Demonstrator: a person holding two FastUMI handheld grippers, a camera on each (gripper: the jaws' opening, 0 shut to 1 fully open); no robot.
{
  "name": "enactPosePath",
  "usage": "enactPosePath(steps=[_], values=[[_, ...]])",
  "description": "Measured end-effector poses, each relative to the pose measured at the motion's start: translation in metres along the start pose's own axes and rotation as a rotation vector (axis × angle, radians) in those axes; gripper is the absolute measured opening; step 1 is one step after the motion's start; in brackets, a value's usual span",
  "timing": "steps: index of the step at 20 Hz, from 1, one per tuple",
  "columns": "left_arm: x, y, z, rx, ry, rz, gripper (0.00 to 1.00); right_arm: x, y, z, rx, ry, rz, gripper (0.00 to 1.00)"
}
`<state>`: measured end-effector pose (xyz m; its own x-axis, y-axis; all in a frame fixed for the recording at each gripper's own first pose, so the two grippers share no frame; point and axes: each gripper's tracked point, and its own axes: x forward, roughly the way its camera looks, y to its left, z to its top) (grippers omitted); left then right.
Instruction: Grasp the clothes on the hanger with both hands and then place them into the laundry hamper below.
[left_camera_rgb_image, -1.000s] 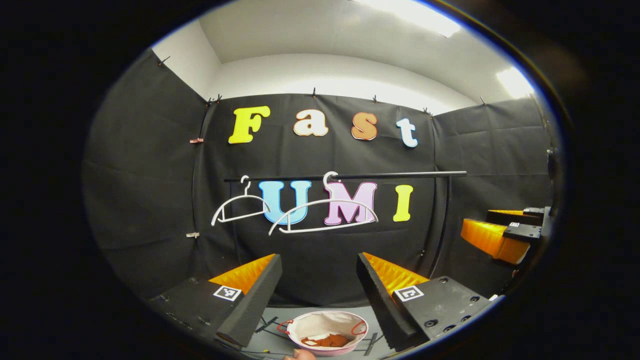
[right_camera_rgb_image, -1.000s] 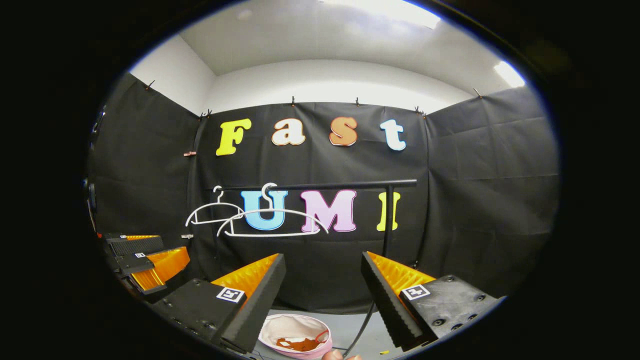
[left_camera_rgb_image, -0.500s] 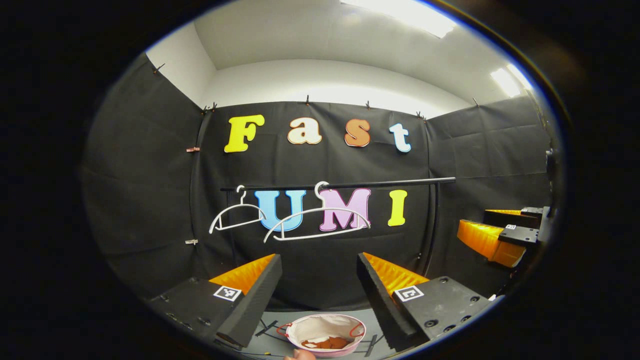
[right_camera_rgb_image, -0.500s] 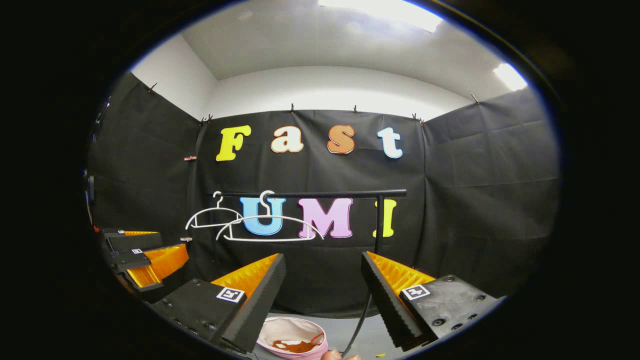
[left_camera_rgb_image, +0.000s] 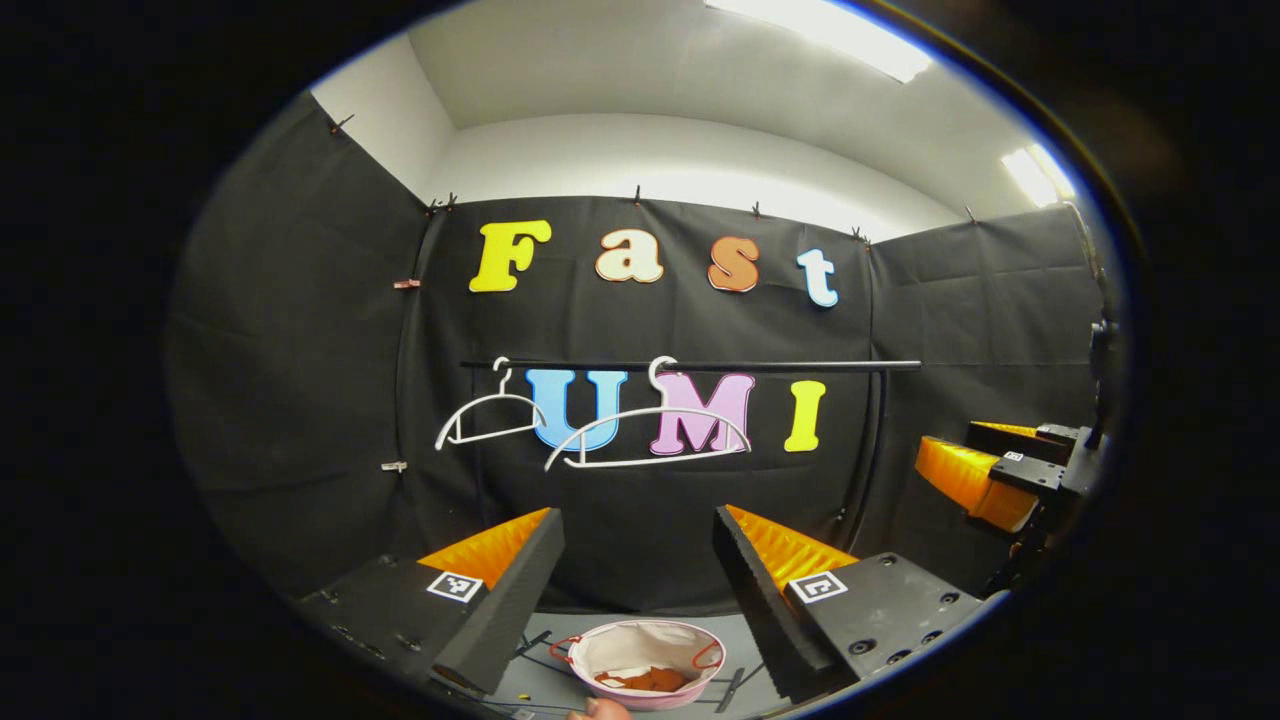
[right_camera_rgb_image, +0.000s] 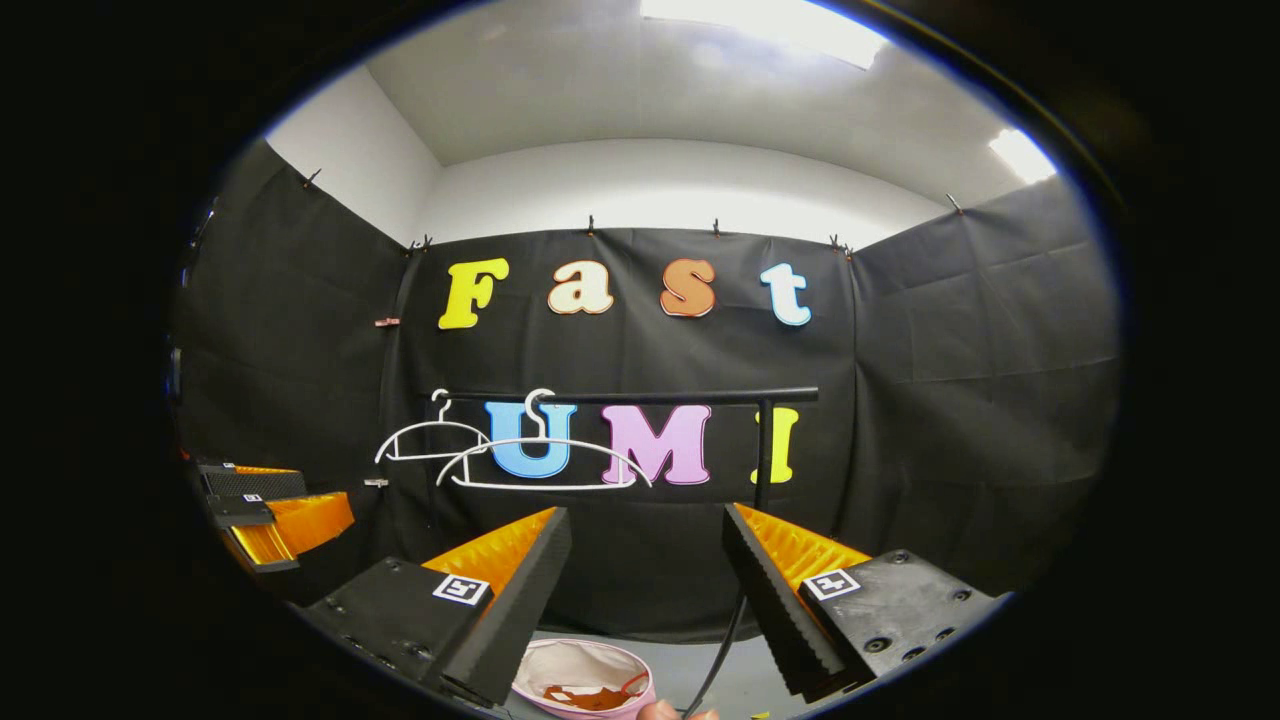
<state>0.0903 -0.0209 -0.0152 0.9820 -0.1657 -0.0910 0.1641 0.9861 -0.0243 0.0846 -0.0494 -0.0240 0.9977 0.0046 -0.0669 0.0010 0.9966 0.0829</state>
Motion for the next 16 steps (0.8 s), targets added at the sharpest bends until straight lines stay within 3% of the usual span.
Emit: enactPosePath(steps=[2, 3, 5, 6, 16], values=[[-0.002, -0.003, 0.001, -0.003, 0.0, -0.009, 0.95, 0.0, 0.004, 0.0, 0.008, 0.003, 0.006, 0.94], [-0.003, -0.003, 0.001, -0.001, 0.0, -0.008, 0.95, -0.001, 0.008, -0.002, 0.012, 0.008, 0.01, 0.98], [-0.007, -0.003, 0.001, 0.002, 0.0, -0.014, 0.95, -0.003, 0.013, -0.003, 0.007, 0.012, 0.016, 0.94], [-0.009, -0.002, 0.0, 0.005, 0.002, -0.016, 0.95, -0.003, 0.015, -0.004, 0.004, 0.013, 0.017, 0.98], [-0.014, -0.005, -0.005, 0.006, 0.008, -0.034, 0.95, -0.012, 0.027, -0.004, -0.001, 0.013, 0.023, 0.98]])
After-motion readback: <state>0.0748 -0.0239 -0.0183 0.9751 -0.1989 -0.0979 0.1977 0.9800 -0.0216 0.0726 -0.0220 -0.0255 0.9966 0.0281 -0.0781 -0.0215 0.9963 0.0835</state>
